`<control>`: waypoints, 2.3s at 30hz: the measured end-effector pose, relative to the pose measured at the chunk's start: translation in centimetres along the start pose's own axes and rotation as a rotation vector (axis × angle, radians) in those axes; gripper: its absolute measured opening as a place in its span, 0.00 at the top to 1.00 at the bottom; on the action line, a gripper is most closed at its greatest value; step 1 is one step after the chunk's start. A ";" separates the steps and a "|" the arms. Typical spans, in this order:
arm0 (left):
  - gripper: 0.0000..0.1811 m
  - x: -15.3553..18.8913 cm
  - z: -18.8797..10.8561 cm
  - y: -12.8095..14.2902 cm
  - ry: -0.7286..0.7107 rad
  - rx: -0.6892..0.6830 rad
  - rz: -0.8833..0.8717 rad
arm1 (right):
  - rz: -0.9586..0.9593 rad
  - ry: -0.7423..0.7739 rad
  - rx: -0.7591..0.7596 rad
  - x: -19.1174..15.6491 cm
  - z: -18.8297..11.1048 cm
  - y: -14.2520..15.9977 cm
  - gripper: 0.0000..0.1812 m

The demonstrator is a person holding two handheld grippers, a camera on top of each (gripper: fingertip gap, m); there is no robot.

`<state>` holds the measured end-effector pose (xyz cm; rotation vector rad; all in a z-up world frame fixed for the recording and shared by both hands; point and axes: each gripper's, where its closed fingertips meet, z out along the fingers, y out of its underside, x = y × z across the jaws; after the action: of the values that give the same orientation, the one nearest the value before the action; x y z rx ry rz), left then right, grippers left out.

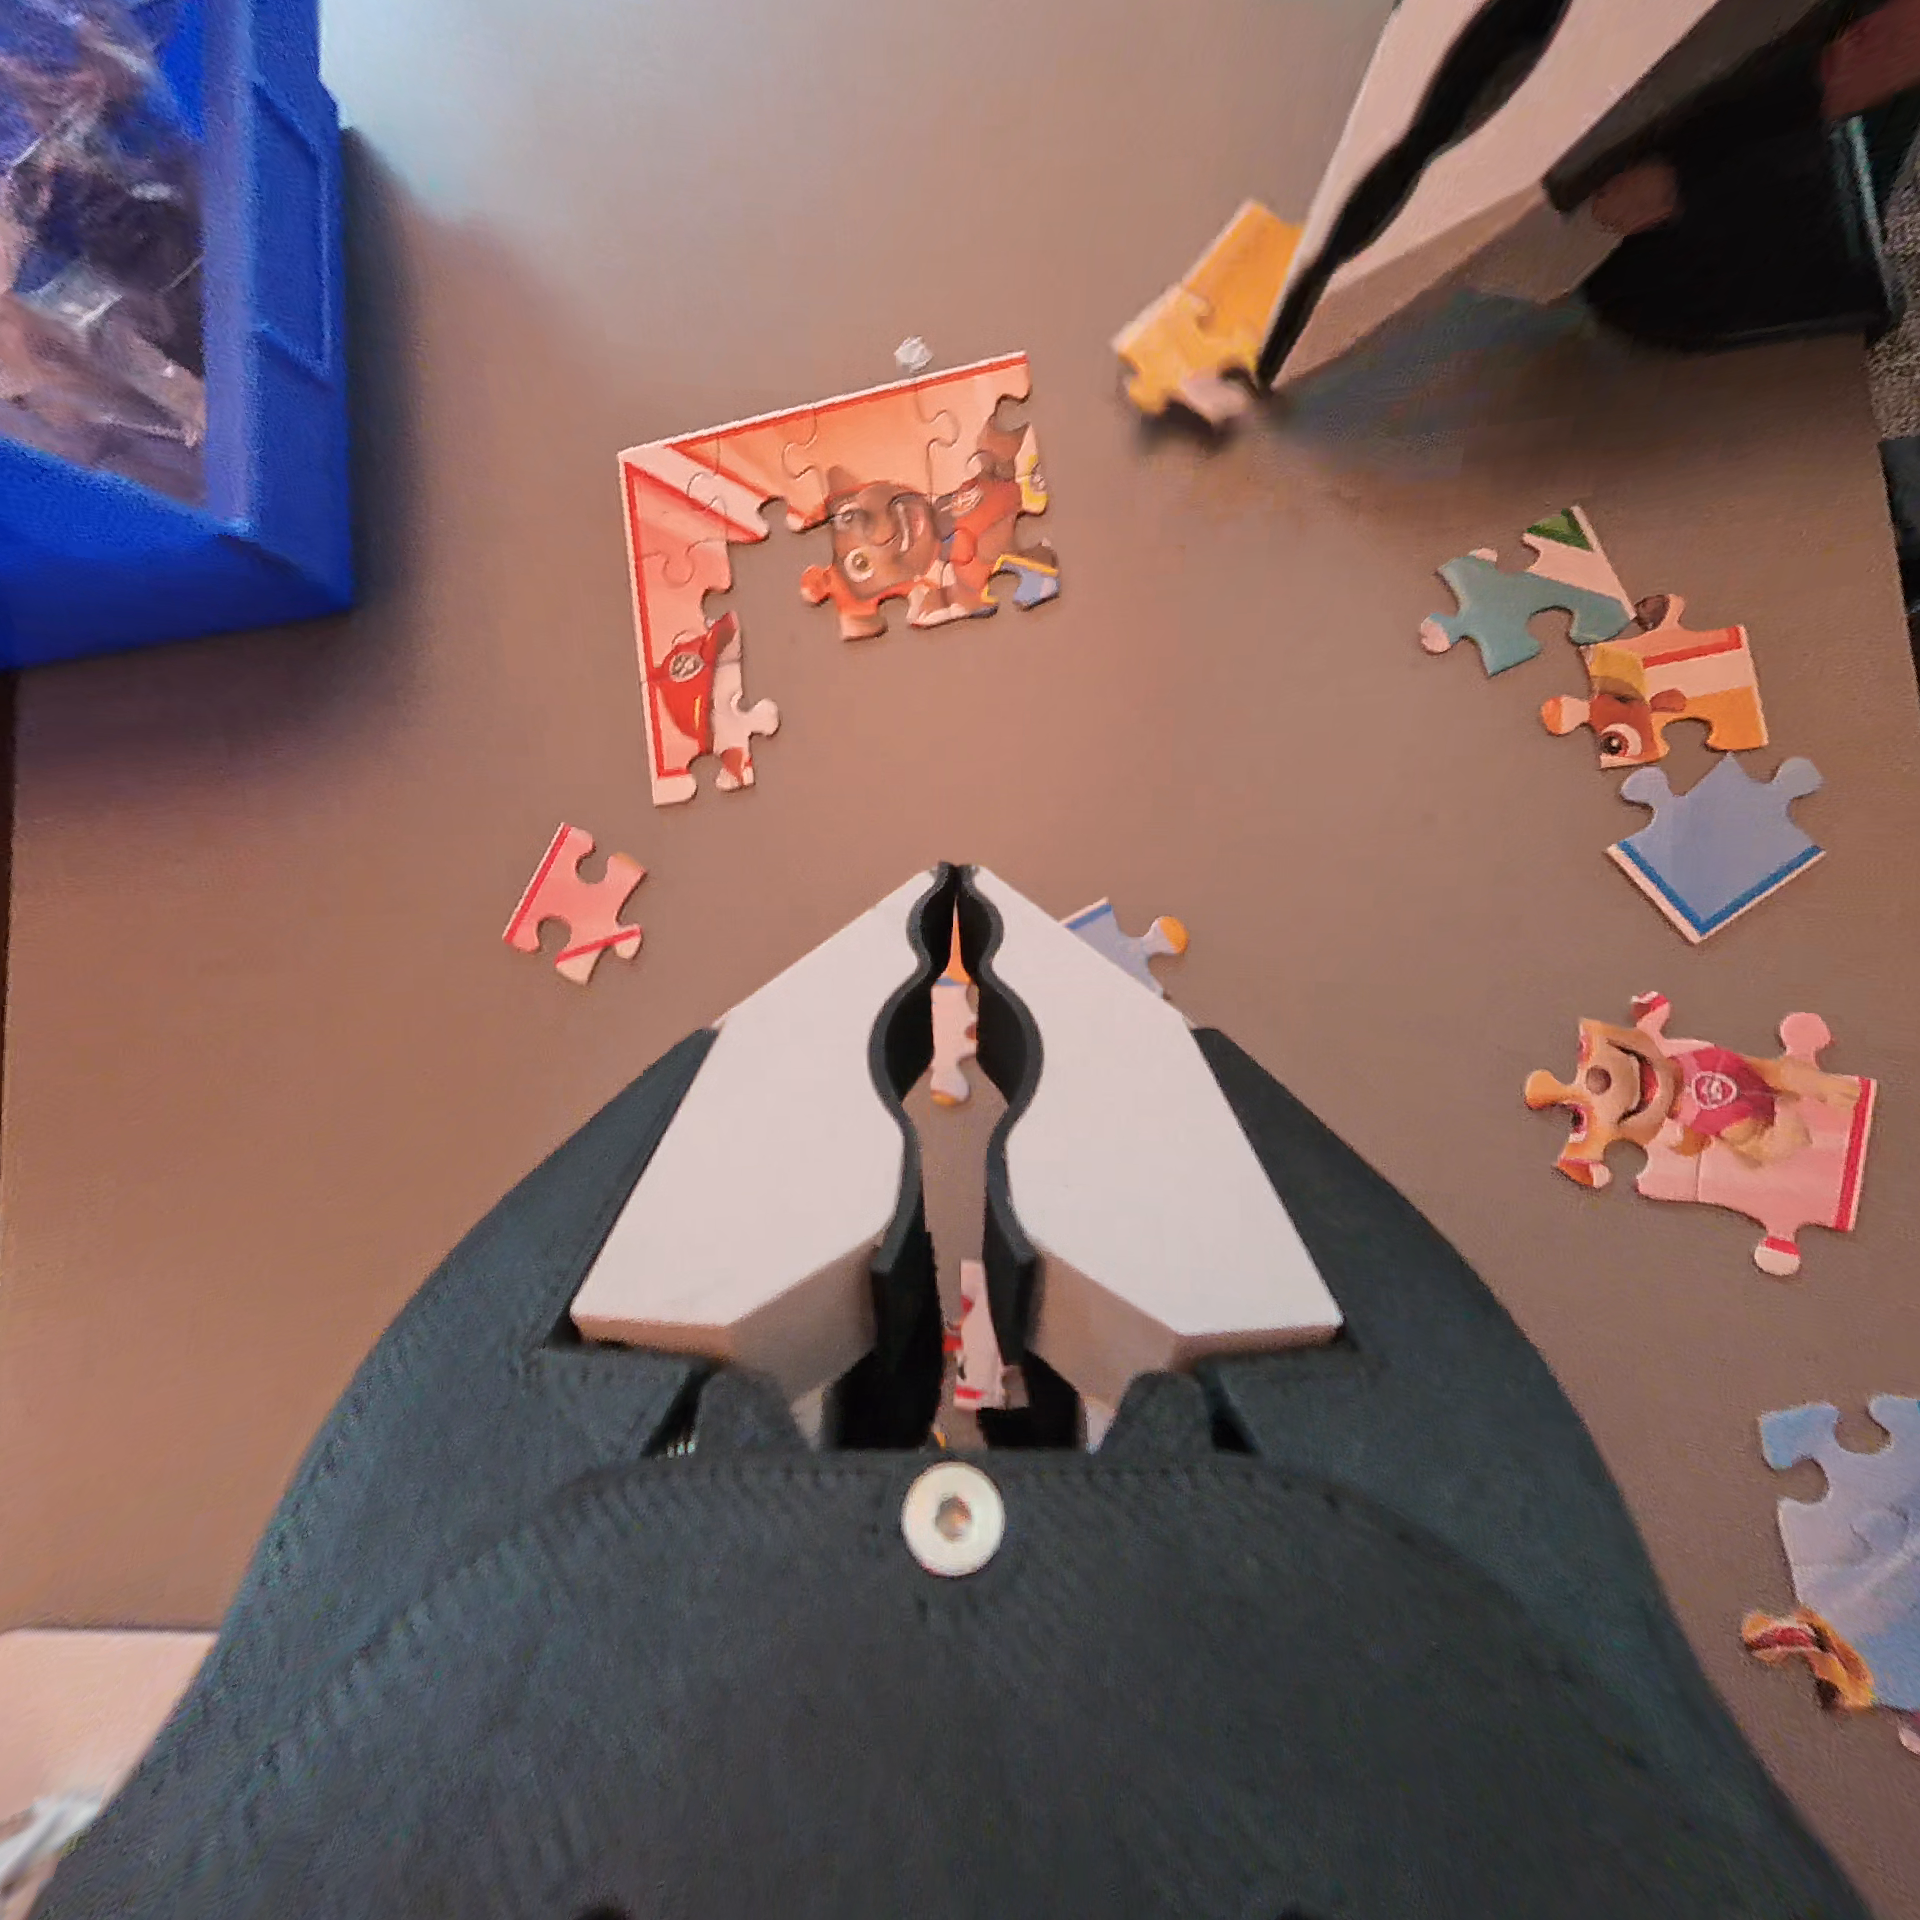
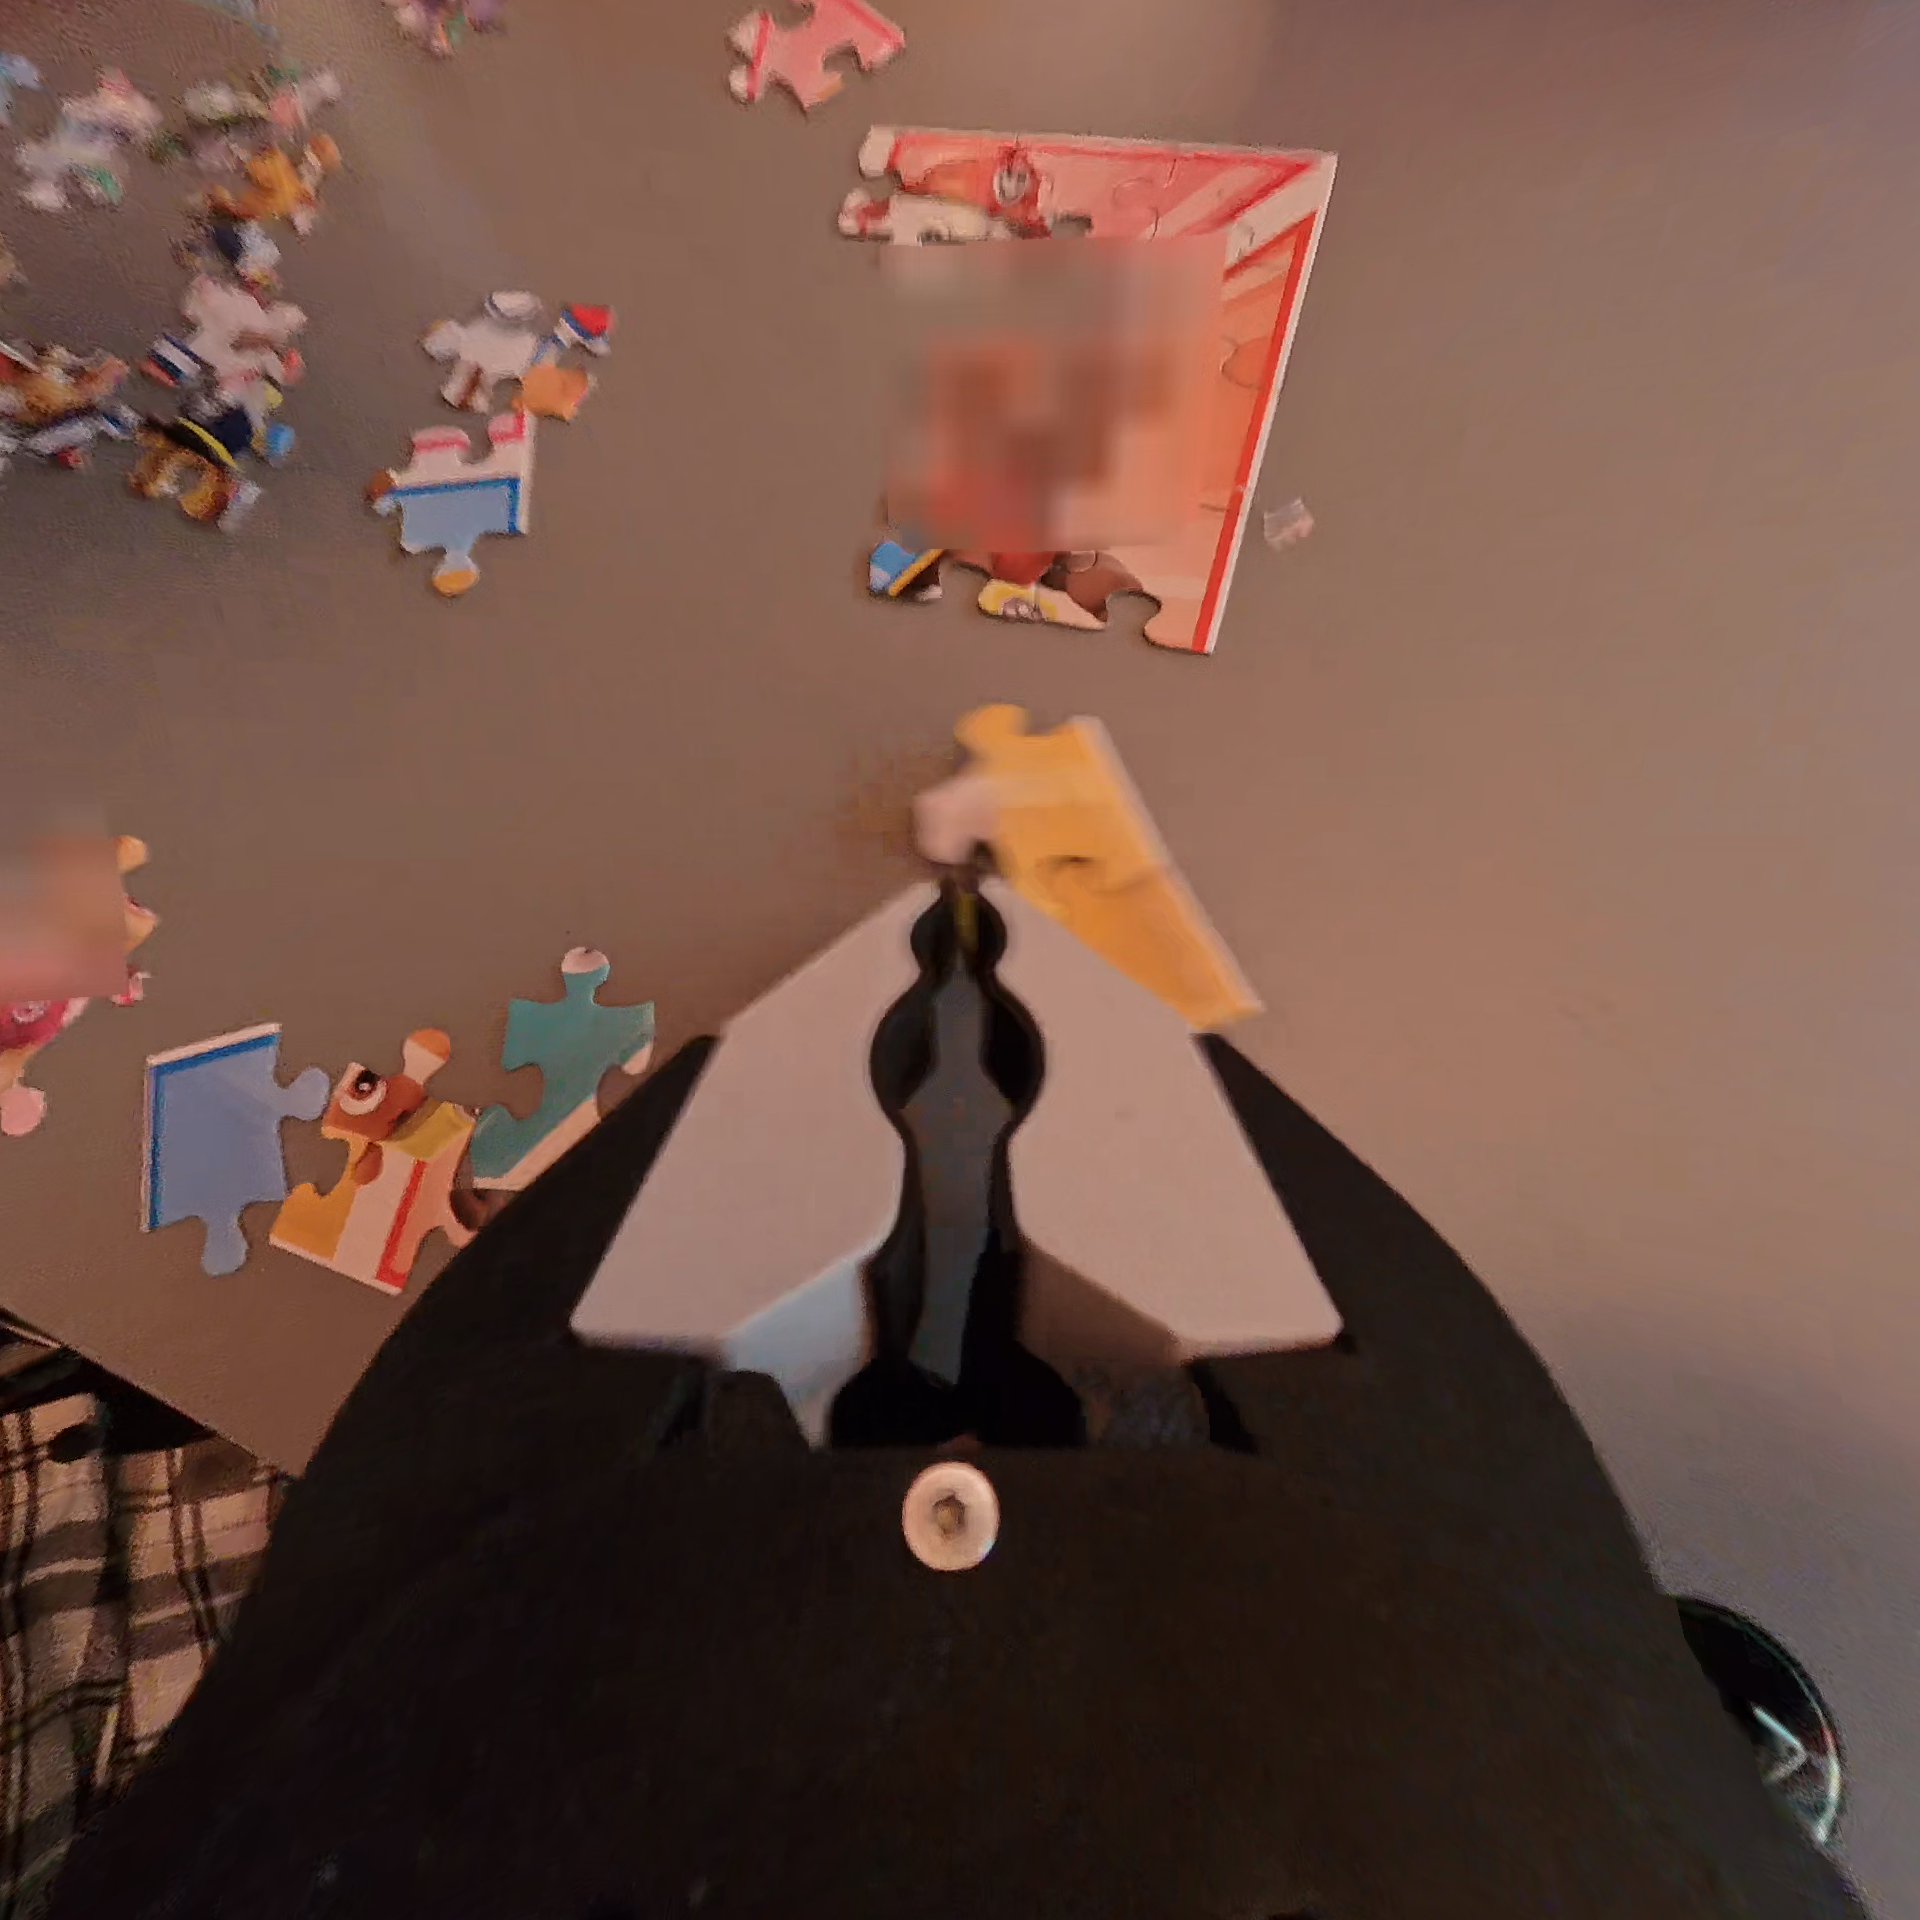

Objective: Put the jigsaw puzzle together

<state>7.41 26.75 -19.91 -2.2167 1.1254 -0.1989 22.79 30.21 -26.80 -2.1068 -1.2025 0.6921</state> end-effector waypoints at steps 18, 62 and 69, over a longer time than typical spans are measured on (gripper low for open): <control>0.94 -0.1 -2.3 5.4 -0.018 -0.069 -0.107 | 0.028 0.218 -0.104 6.2 0.1 0.0 0.77; 0.94 6.6 -10.9 15.5 -0.081 0.002 -0.242 | 0.136 0.193 -0.131 1.0 -4.3 3.1 0.87; 0.95 7.4 -11.2 15.3 -0.077 0.033 -0.239 | 0.103 0.194 -0.219 0.4 -3.8 4.7 0.93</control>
<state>-2.73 9.23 -21.37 -2.3057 0.8087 -0.2286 28.28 27.73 -27.67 -2.3687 -1.1108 0.4025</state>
